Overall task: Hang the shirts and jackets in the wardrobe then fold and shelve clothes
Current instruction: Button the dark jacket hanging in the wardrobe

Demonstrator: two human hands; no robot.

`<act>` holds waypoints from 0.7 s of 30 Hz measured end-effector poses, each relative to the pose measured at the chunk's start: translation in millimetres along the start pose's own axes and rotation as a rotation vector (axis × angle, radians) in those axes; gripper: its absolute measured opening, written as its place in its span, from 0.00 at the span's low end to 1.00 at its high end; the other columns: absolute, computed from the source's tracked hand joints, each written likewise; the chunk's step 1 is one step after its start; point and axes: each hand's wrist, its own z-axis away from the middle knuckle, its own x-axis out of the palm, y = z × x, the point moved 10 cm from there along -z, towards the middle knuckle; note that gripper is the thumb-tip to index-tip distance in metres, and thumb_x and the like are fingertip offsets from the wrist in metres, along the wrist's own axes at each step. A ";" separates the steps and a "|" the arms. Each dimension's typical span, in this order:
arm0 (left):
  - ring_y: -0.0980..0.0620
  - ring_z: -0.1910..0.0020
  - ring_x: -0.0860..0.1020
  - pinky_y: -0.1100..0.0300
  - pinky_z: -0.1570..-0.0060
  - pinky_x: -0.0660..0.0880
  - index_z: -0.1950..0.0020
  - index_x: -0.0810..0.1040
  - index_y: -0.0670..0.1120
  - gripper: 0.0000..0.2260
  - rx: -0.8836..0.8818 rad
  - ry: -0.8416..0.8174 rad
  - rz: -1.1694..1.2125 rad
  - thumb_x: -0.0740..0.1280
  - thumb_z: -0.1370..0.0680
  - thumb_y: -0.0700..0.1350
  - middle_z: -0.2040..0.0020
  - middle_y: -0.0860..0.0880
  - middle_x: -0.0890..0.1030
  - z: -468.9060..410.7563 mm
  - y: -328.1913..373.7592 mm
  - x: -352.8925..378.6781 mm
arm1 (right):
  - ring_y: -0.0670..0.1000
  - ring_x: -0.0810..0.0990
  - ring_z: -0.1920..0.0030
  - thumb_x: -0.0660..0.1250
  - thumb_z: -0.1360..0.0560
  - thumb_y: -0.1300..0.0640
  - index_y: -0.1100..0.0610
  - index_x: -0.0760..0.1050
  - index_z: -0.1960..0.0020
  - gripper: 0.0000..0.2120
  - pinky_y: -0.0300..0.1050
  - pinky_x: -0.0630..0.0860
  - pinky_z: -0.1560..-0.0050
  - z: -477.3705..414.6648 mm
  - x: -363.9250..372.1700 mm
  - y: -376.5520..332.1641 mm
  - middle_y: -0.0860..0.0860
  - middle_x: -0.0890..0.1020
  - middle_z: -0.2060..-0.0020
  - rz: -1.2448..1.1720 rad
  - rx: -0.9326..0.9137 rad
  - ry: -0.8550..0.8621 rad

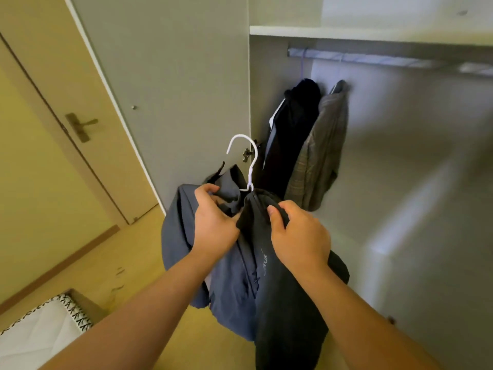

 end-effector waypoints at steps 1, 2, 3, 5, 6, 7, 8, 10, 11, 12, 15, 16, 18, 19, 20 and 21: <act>0.64 0.62 0.76 0.70 0.64 0.71 0.43 0.63 0.55 0.28 0.035 -0.035 0.022 0.77 0.32 0.57 0.58 0.53 0.75 0.2 7.8 15.1 | 0.41 0.71 0.67 0.57 0.19 0.40 0.46 0.76 0.46 0.13 0.34 0.63 0.67 0.2 -9.1 12.2 0.40 0.73 0.64 0.009 0.031 0.020; 0.65 0.63 0.74 0.71 0.65 0.71 0.47 0.63 0.56 0.25 0.076 -0.069 0.033 0.76 0.33 0.57 0.59 0.54 0.74 0.7 16.7 30.3 | 0.42 0.71 0.67 0.57 0.19 0.40 0.46 0.76 0.47 0.13 0.34 0.63 0.67 0.7 -18.9 24.2 0.40 0.74 0.65 0.018 0.061 0.044; 0.65 0.65 0.73 0.71 0.66 0.70 0.50 0.62 0.57 0.22 0.120 -0.107 0.026 0.74 0.33 0.57 0.60 0.55 0.73 1.5 25.9 46.0 | 0.42 0.72 0.68 0.58 0.19 0.40 0.45 0.76 0.48 0.12 0.33 0.64 0.68 1.3 -28.7 35.8 0.41 0.74 0.66 0.025 0.087 0.070; 0.63 0.68 0.71 0.70 0.69 0.67 0.56 0.62 0.56 0.18 0.202 -0.208 -0.007 0.72 0.31 0.54 0.65 0.55 0.72 3.7 43.2 80.0 | 0.42 0.73 0.68 0.58 0.19 0.40 0.45 0.75 0.50 0.12 0.34 0.64 0.69 2.8 -46.2 58.0 0.41 0.75 0.67 0.042 0.140 0.099; 0.61 0.69 0.70 0.68 0.70 0.66 0.58 0.63 0.54 0.16 0.237 -0.265 -0.014 0.72 0.31 0.52 0.66 0.54 0.72 5.2 51.2 97.8 | 0.42 0.73 0.68 0.58 0.19 0.39 0.45 0.74 0.51 0.12 0.35 0.64 0.70 3.9 -53.9 69.4 0.41 0.75 0.67 0.055 0.169 0.103; 0.60 0.69 0.69 0.67 0.70 0.65 0.59 0.64 0.52 0.15 0.268 -0.315 -0.016 0.72 0.30 0.50 0.67 0.53 0.72 7.1 58.7 114.6 | 0.42 0.73 0.68 0.57 0.19 0.39 0.44 0.73 0.52 0.12 0.35 0.65 0.70 5.2 -61.4 80.4 0.42 0.75 0.67 0.069 0.195 0.106; 0.59 0.69 0.69 0.66 0.70 0.64 0.60 0.65 0.51 0.15 0.293 -0.360 -0.013 0.72 0.29 0.48 0.67 0.52 0.72 9.3 65.9 130.6 | 0.42 0.73 0.69 0.57 0.19 0.39 0.44 0.72 0.54 0.11 0.36 0.66 0.70 6.9 -69.2 91.1 0.42 0.74 0.68 0.085 0.220 0.112; 0.58 0.69 0.68 0.66 0.69 0.63 0.62 0.65 0.50 0.15 0.324 -0.439 0.002 0.73 0.29 0.44 0.68 0.53 0.71 14.8 79.7 160.7 | 0.43 0.73 0.70 0.57 0.19 0.40 0.43 0.70 0.55 0.11 0.36 0.66 0.71 11.2 -86.6 111.2 0.42 0.73 0.70 0.123 0.271 0.139; 0.59 0.69 0.68 0.67 0.69 0.63 0.62 0.65 0.51 0.16 0.334 -0.475 0.012 0.73 0.29 0.42 0.69 0.54 0.71 17.6 86.4 174.8 | 0.43 0.72 0.71 0.57 0.19 0.40 0.43 0.69 0.56 0.11 0.36 0.66 0.72 13.5 -95.3 120.6 0.42 0.72 0.70 0.134 0.297 0.158; 0.60 0.69 0.68 0.68 0.69 0.63 0.62 0.65 0.52 0.16 0.345 -0.512 0.022 0.73 0.28 0.41 0.69 0.54 0.70 20.3 92.7 188.7 | 0.43 0.72 0.72 0.58 0.19 0.40 0.44 0.69 0.57 0.11 0.36 0.65 0.72 16.0 -104.6 129.3 0.42 0.72 0.71 0.137 0.320 0.187; 0.59 0.69 0.67 0.67 0.68 0.64 0.60 0.67 0.49 0.14 0.365 -0.634 0.047 0.73 0.28 0.41 0.67 0.53 0.71 28.3 108.5 230.2 | 0.43 0.70 0.73 0.60 0.20 0.42 0.44 0.68 0.59 0.11 0.36 0.61 0.73 22.5 -130.6 155.2 0.42 0.71 0.73 0.150 0.389 0.263; 0.59 0.69 0.67 0.67 0.68 0.64 0.59 0.68 0.48 0.13 0.370 -0.672 0.049 0.73 0.28 0.42 0.67 0.52 0.72 30.9 113.3 243.8 | 0.43 0.70 0.73 0.59 0.19 0.42 0.44 0.68 0.59 0.11 0.36 0.61 0.73 23.9 -136.5 164.8 0.43 0.71 0.72 0.158 0.420 0.267; 0.58 0.68 0.69 0.68 0.68 0.65 0.58 0.69 0.46 0.12 0.373 -0.741 0.056 0.73 0.28 0.43 0.65 0.50 0.74 35.8 122.4 270.3 | 0.42 0.71 0.71 0.58 0.19 0.41 0.45 0.69 0.57 0.11 0.37 0.61 0.73 26.4 -146.7 184.7 0.43 0.71 0.71 0.174 0.482 0.274; 0.59 0.67 0.70 0.69 0.67 0.66 0.57 0.70 0.47 0.12 0.377 -0.778 0.065 0.74 0.28 0.43 0.64 0.50 0.76 38.2 126.7 283.8 | 0.42 0.71 0.71 0.58 0.19 0.41 0.45 0.69 0.56 0.11 0.37 0.61 0.73 27.2 -151.9 194.4 0.44 0.71 0.71 0.184 0.510 0.283; 0.60 0.67 0.70 0.70 0.66 0.67 0.57 0.70 0.48 0.12 0.383 -0.816 0.079 0.74 0.28 0.43 0.62 0.49 0.76 40.4 130.9 297.2 | 0.43 0.71 0.70 0.57 0.19 0.41 0.45 0.69 0.55 0.11 0.38 0.61 0.73 27.4 -156.6 203.4 0.44 0.71 0.70 0.194 0.538 0.292; 0.60 0.66 0.71 0.70 0.65 0.68 0.58 0.70 0.49 0.13 0.390 -0.856 0.093 0.75 0.28 0.43 0.62 0.49 0.77 42.3 134.9 310.6 | 0.43 0.71 0.70 0.57 0.19 0.40 0.45 0.69 0.54 0.11 0.38 0.62 0.72 27.0 -160.7 212.0 0.43 0.71 0.70 0.207 0.565 0.301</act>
